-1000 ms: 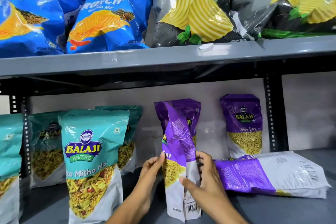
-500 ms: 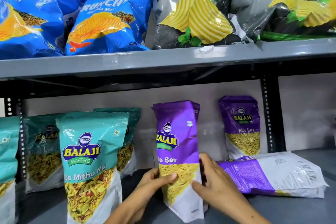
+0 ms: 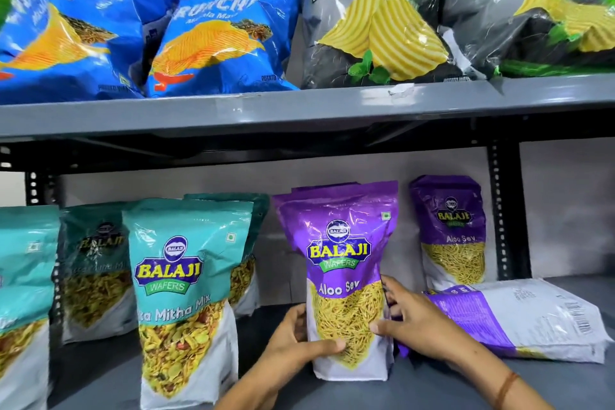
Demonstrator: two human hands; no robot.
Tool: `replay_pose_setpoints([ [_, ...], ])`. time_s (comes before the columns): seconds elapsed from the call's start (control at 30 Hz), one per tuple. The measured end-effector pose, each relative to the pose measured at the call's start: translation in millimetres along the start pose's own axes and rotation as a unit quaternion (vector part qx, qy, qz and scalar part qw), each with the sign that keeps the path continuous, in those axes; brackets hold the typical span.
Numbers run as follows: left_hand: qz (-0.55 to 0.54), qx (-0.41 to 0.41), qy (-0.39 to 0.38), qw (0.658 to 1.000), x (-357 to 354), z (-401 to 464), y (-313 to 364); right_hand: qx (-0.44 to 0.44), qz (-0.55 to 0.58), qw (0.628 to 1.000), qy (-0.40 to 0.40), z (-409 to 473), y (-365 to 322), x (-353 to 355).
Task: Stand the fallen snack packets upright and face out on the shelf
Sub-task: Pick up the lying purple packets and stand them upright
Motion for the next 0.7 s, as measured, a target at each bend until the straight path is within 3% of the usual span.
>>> replay_pose_setpoints([
  [0.2, 0.063, -0.012, 0.054, 0.996, 11.1, -19.7, 1.1, 0.016, 0.077, 0.995, -0.067, -0.6, -2.1, -10.1],
  [0.37, 0.039, -0.017, 0.069, 0.997, 5.5, -31.4, 8.7, -0.001, 0.097, 0.993, -0.063, -6.8, -7.4, -10.9],
  [0.43, 0.075, -0.06, 0.167, 0.981, 4.3, -43.6, 23.5, -0.002, 0.108, 0.994, -0.026, -16.7, -11.8, 0.4],
  [0.53, 0.094, -0.184, 0.308, 0.929, -11.4, -71.5, 54.5, 0.002, 0.119, 0.991, 0.053, -38.6, -12.0, 32.2],
  [0.63, 0.024, -0.247, 0.28, 0.927, -63.4, -77.0, 71.1, 0.007, 0.025, 0.996, 0.086, -61.9, 4.6, 65.7],
  [0.7, -0.05, -0.2, 0.22, 0.953, -100.9, -60.9, 54.2, -0.022, -0.057, 0.997, 0.05, -76.7, 25.5, 78.6],
])
Point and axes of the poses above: each hand's wrist, its own z-axis towards the middle knuckle, its own x-axis out of the back of the hand, y = z × x, the point moved 8 cm from there along z, towards the middle knuckle, and after that the axes turned 14 degrees about -y, right-handed, at the moved point
